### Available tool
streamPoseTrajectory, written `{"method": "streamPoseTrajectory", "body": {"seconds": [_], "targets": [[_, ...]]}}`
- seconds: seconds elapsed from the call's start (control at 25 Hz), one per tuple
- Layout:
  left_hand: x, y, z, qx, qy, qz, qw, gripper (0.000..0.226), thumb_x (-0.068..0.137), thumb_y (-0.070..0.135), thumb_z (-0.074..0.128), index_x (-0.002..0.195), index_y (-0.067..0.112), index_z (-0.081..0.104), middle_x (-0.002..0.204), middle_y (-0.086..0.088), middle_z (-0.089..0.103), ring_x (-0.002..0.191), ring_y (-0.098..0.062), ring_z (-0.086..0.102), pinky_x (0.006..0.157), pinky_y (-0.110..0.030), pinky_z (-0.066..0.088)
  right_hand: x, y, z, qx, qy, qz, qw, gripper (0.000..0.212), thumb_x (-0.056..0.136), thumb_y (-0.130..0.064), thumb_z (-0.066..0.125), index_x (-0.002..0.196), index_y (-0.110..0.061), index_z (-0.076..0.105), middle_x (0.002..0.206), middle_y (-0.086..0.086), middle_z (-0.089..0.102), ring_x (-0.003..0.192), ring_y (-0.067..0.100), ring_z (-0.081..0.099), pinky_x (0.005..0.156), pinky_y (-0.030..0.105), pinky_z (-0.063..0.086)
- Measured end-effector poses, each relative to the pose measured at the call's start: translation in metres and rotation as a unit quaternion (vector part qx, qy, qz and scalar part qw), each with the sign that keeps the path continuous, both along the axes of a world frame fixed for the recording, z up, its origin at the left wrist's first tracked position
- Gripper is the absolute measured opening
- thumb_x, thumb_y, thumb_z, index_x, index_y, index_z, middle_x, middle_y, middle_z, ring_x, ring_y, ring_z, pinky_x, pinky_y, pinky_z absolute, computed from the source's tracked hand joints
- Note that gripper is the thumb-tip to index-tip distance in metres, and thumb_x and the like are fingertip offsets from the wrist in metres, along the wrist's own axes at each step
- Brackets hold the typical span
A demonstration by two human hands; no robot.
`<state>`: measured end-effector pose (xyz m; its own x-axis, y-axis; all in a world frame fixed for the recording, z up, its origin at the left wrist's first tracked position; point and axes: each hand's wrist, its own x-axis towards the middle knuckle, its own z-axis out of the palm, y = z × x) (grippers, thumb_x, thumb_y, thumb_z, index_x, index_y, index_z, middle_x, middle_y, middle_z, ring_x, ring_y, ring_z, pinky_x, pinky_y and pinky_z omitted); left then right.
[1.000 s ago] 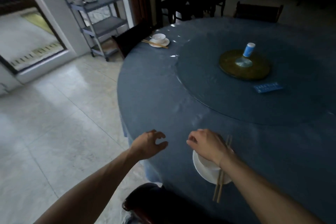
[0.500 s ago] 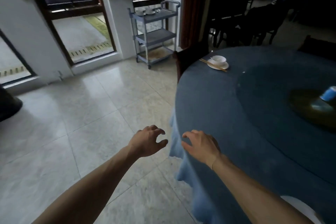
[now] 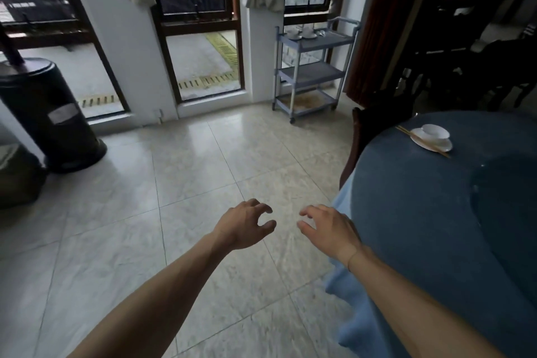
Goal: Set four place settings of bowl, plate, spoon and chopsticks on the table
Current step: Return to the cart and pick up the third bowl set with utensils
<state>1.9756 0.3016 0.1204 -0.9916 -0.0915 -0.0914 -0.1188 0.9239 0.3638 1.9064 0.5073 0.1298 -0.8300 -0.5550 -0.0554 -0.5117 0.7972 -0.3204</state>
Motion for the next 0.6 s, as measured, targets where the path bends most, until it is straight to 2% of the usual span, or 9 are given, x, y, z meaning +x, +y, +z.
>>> {"method": "streamPoseTrajectory", "body": {"seconds": [0.24,0.6], "targets": [[-0.054,-0.027,0.002,-0.005,0.010,-0.010,1.000,0.046,0.092,0.053,0.046,0.132,0.030,0.053,0.136,0.005,0.054,0.120,-0.018,0.051,0.096,-0.036,0.043,-0.054,-0.032,-0.001,0.004,0.005,0.002,1.000,0.038,0.095,-0.048,0.045,0.127,-0.028,0.056,0.125,-0.005,0.061,0.112,0.017,0.057,0.093,0.036,0.047],[-0.219,-0.069,-0.004,0.001,0.003,-0.018,1.000,0.047,0.090,0.054,0.046,0.131,0.032,0.053,0.133,0.007,0.054,0.111,-0.016,0.057,0.095,-0.035,0.043,-0.222,-0.075,-0.011,-0.004,0.006,0.005,1.000,0.039,0.095,-0.048,0.045,0.127,-0.028,0.056,0.123,-0.005,0.062,0.112,0.017,0.057,0.096,0.037,0.046]]}}
